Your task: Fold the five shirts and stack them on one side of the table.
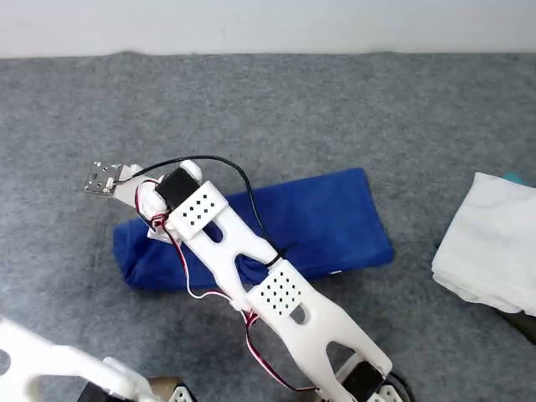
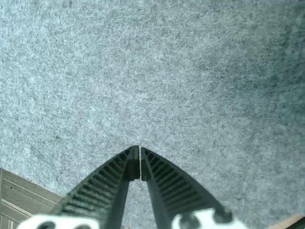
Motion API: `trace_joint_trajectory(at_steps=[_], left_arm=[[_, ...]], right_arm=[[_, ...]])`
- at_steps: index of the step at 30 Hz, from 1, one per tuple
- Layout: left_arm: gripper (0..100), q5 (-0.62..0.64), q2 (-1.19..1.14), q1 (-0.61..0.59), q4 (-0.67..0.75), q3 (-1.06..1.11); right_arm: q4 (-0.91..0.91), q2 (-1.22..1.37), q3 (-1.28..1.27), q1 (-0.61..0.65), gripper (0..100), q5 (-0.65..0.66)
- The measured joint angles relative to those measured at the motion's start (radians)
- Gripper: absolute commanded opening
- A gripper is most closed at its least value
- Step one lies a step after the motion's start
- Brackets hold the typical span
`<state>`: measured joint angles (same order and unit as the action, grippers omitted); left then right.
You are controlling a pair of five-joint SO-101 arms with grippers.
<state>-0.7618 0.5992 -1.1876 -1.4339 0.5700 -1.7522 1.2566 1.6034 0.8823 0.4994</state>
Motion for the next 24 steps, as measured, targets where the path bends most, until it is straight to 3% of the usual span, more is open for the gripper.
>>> trace_joint_trajectory(at_steps=[3,7,17,21,24], left_arm=[[2,0.0,0.0,0.003,0.0,0.0],[2,0.0,0.0,0.003,0.0,0.0],[2,0.0,0.0,0.003,0.0,0.0],[2,0.0,0.0,0.003,0.0,0.0],[2,0.0,0.0,0.003,0.0,0.0]], right_arm=[[0.0,0.0,0.002,-0.021,24.4,0.0],[-0.002,0.0,0.003,-0.077,24.1,0.0],[-0.003,-0.104,-0.046,-0.117,9.5,-0.006],[-0.003,-0.253,-0.226,-0.109,0.9,-0.008],[-0.003,-0.387,-0.43,-0.078,1.0,-0.008]])
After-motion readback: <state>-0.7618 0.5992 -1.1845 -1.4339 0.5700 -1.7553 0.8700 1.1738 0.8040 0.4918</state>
